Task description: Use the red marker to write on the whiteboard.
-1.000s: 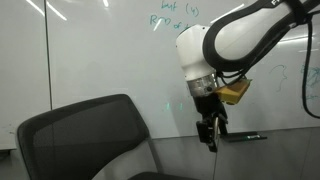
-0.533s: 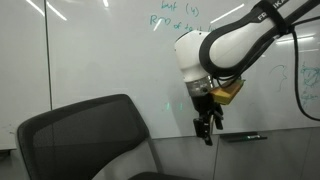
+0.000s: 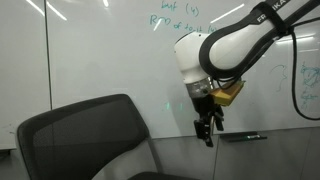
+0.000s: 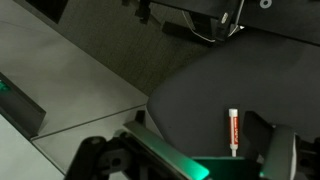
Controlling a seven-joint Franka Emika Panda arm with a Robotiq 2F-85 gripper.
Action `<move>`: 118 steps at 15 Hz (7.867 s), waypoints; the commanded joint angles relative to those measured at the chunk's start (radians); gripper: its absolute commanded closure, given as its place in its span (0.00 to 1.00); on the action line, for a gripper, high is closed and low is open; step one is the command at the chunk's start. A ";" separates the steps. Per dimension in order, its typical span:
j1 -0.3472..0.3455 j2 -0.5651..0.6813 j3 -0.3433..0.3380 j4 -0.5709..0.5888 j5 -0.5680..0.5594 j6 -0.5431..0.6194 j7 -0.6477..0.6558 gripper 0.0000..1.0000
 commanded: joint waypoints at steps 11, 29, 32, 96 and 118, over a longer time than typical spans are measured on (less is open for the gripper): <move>-0.035 0.382 -0.117 0.176 0.054 0.165 -0.306 0.00; -0.023 0.955 -0.119 0.589 0.071 0.047 -0.660 0.00; -0.013 1.001 -0.125 0.639 0.081 0.057 -0.617 0.00; -0.031 0.238 -0.229 0.451 -0.259 0.065 0.046 0.94; -0.093 0.367 -0.269 0.649 -0.286 0.018 0.100 0.94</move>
